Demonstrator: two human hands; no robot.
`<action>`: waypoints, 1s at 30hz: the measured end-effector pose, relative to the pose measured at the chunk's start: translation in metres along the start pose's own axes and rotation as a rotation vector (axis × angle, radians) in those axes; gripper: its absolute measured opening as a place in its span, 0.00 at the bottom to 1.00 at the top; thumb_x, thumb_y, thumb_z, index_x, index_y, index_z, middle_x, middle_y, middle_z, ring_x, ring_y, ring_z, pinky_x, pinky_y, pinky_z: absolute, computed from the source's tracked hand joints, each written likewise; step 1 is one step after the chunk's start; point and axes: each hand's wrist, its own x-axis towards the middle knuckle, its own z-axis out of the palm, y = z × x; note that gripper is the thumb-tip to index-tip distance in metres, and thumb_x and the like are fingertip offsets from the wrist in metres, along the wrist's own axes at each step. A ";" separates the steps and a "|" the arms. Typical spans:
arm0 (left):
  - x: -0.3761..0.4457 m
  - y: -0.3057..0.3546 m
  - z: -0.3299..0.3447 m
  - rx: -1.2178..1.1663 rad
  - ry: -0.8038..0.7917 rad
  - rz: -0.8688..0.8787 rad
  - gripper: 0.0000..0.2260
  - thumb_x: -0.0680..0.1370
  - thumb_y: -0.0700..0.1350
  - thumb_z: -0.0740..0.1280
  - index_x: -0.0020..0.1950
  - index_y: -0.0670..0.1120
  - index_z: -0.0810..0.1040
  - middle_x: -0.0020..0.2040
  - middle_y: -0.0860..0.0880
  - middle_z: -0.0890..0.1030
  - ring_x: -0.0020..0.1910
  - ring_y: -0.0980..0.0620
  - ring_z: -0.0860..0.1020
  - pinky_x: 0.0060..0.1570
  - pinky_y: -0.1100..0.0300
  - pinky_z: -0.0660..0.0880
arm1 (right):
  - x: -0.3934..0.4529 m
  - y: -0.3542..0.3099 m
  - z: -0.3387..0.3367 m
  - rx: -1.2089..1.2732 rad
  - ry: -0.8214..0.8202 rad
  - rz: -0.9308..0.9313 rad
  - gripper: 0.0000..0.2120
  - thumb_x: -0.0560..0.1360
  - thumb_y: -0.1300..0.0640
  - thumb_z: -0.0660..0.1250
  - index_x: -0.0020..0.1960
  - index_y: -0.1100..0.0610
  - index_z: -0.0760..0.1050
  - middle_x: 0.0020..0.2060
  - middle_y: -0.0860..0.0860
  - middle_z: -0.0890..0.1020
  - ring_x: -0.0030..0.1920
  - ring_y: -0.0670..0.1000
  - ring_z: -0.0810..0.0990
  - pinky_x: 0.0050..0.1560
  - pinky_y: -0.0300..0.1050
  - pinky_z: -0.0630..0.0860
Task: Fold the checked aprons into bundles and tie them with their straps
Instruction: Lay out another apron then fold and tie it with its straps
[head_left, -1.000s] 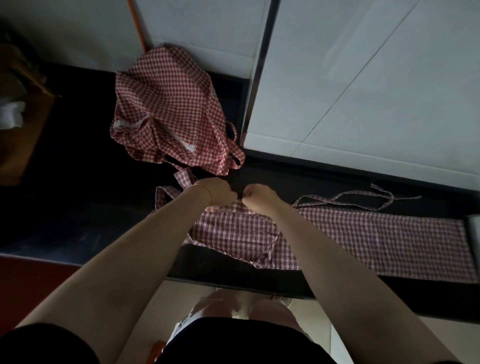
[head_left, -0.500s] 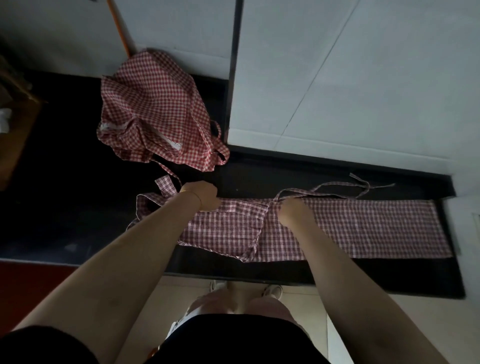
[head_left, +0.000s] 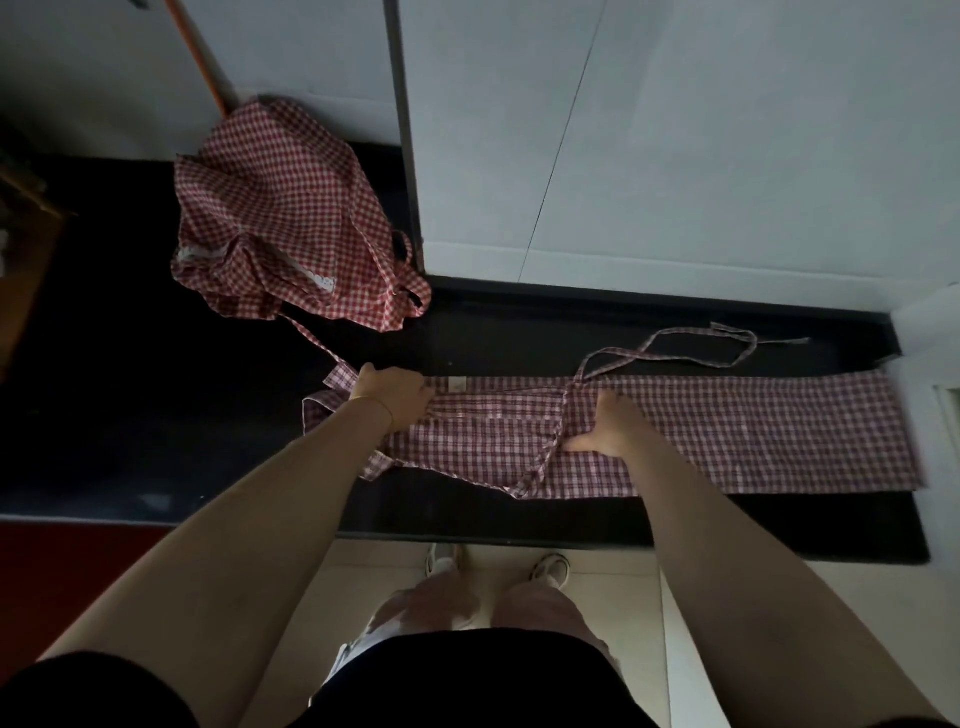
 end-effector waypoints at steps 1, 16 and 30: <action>-0.002 -0.006 0.002 -0.003 0.002 0.000 0.16 0.85 0.52 0.51 0.71 0.55 0.70 0.67 0.53 0.74 0.65 0.48 0.73 0.68 0.45 0.63 | 0.002 0.001 -0.001 0.004 -0.012 0.007 0.54 0.63 0.39 0.80 0.77 0.58 0.55 0.73 0.59 0.65 0.72 0.60 0.66 0.72 0.57 0.66; 0.007 -0.030 0.008 0.241 -0.057 -0.315 0.20 0.81 0.55 0.52 0.61 0.49 0.78 0.66 0.47 0.75 0.68 0.45 0.66 0.73 0.38 0.51 | 0.006 -0.001 -0.006 -0.030 -0.071 0.024 0.55 0.63 0.39 0.80 0.77 0.60 0.55 0.73 0.59 0.66 0.72 0.61 0.68 0.69 0.57 0.69; -0.025 -0.024 0.058 -0.203 0.401 -0.034 0.27 0.81 0.54 0.55 0.80 0.54 0.55 0.81 0.48 0.52 0.80 0.43 0.45 0.75 0.38 0.48 | -0.059 -0.145 0.036 -0.151 0.308 -0.594 0.27 0.78 0.48 0.65 0.74 0.53 0.61 0.69 0.57 0.66 0.67 0.57 0.68 0.58 0.54 0.75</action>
